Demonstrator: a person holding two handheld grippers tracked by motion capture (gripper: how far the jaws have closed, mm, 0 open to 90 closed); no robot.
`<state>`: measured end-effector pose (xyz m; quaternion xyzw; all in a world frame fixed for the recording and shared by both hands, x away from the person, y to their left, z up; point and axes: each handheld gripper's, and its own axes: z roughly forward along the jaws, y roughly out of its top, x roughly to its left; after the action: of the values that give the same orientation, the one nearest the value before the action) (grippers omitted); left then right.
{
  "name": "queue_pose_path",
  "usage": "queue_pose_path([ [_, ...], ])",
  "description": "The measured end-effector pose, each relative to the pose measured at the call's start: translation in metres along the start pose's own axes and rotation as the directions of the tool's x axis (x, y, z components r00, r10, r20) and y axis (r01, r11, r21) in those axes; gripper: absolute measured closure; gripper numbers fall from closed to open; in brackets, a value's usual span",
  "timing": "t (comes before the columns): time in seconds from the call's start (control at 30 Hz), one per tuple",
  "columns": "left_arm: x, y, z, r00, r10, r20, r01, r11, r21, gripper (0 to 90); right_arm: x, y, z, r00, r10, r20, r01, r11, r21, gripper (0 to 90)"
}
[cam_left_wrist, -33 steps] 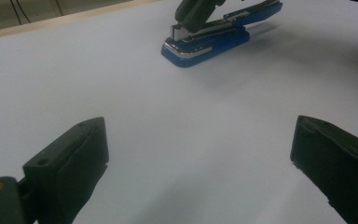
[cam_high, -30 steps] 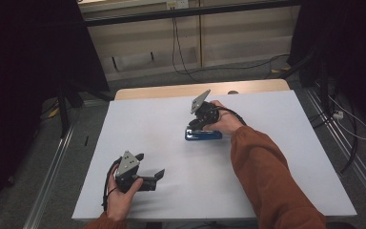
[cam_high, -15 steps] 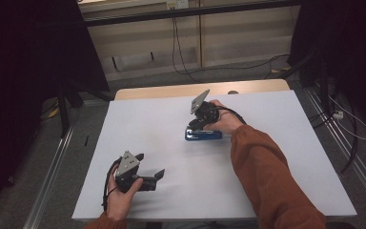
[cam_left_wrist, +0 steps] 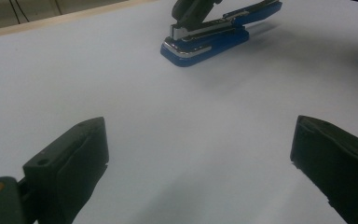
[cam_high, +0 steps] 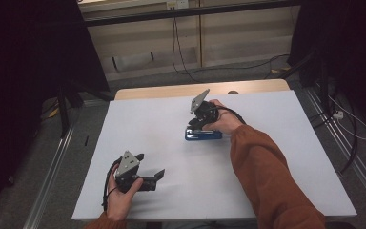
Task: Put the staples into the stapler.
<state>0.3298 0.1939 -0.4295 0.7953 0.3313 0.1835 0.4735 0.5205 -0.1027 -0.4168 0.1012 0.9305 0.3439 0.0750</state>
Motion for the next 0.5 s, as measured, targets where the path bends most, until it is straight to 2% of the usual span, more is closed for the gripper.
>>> queue_pose_path([
  [0.23, 0.0, 0.0, 0.0, 1.0, -0.001, 0.0, 0.001, 1.0, -0.002, 4.3, -0.0002, -0.0009, -0.0007, 0.9999, 0.013, 0.005, -0.013, 1.0, 0.001, 72.9],
  [0.3, -0.0001, 0.0, 0.0001, 1.0, -0.003, -0.001, 0.003, 1.0, -0.003, 4.3, 0.0002, -0.0008, -0.0014, 0.9998, 0.019, 0.008, -0.019, 1.0, -0.001, 69.9],
  [0.37, 0.0002, 0.0001, -0.0001, 1.0, -0.001, -0.003, 0.001, 1.0, -0.004, 4.3, 0.0002, -0.0009, -0.0031, 0.9994, 0.031, 0.017, -0.031, 0.999, -0.014, 68.6],
  [0.5, 0.0005, 0.0, 0.0, 1.0, -0.003, -0.002, 0.003, 1.0, -0.005, 4.3, 0.0008, -0.0043, -0.0047, 0.9968, 0.066, 0.044, -0.065, 0.997, -0.034, 57.7],
])
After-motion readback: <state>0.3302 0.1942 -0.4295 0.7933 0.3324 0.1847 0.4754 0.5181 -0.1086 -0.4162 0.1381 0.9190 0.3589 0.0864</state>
